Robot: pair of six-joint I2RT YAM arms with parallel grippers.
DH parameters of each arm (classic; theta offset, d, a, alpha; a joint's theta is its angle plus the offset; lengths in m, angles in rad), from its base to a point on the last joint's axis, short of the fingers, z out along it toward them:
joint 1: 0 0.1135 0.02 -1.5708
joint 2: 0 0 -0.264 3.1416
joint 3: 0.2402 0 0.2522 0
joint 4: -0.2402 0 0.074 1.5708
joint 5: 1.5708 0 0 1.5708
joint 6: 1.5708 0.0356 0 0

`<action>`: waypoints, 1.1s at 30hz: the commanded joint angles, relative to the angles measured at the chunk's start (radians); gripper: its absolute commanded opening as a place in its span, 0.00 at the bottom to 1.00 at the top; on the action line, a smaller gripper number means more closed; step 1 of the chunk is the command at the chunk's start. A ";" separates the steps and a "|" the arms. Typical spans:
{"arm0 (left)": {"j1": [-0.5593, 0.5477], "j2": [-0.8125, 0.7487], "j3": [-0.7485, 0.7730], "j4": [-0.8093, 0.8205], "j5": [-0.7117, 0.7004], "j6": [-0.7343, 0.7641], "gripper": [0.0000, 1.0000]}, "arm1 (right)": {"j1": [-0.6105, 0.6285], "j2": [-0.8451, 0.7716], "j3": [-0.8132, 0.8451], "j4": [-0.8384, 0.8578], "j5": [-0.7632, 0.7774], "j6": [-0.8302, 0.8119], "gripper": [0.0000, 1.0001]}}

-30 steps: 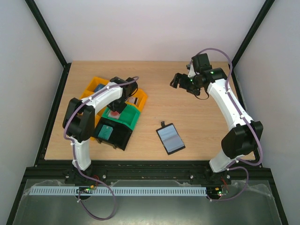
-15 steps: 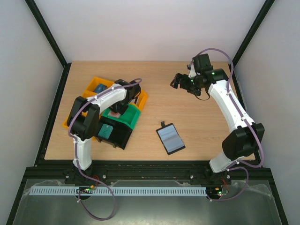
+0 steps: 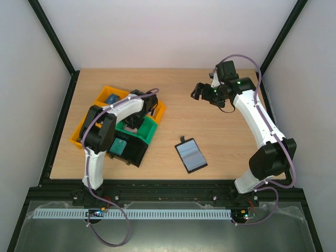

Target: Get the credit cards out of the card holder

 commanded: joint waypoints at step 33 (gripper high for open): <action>0.045 -0.046 -0.070 0.191 0.538 0.154 0.06 | 0.003 -0.095 -0.045 -0.022 0.000 -0.035 0.99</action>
